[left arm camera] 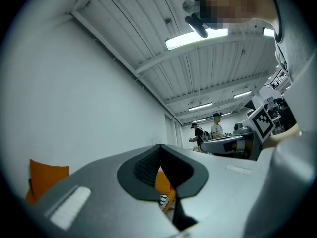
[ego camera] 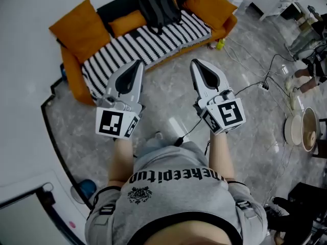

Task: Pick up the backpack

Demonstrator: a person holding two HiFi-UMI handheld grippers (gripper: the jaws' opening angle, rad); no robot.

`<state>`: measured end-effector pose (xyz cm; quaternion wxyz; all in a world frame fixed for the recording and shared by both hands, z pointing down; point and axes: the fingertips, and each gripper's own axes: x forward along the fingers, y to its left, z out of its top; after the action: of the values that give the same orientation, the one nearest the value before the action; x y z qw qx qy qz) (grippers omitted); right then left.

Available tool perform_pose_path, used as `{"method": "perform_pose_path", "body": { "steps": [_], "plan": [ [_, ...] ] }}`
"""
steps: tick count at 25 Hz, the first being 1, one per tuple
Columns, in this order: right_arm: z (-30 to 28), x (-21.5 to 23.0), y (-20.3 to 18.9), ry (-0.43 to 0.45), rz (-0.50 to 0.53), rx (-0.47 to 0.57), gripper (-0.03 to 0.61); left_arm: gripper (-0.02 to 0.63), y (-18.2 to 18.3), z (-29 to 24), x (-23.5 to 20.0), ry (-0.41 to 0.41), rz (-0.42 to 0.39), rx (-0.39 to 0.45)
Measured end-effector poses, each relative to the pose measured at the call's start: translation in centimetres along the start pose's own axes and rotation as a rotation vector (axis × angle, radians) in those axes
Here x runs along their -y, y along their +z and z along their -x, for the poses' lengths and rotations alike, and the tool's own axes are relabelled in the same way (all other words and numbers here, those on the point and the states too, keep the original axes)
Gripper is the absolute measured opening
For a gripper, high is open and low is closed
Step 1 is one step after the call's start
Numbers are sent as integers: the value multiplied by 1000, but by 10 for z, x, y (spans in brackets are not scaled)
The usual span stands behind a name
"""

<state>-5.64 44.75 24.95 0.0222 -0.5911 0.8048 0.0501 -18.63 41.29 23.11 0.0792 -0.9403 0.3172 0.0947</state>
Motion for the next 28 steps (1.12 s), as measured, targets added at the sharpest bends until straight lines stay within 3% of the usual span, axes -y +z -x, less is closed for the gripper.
{"method": "perform_pose_path", "body": {
  "steps": [14, 28],
  "plan": [
    [-26, 6, -4, -66, -8, -16, 0, 14, -6, -12, -31, -51, 11, 25],
    [-111, 71, -18, -17, -10, -14, 2, 8, -25, -92, -82, -20, 24, 42]
  ]
}}
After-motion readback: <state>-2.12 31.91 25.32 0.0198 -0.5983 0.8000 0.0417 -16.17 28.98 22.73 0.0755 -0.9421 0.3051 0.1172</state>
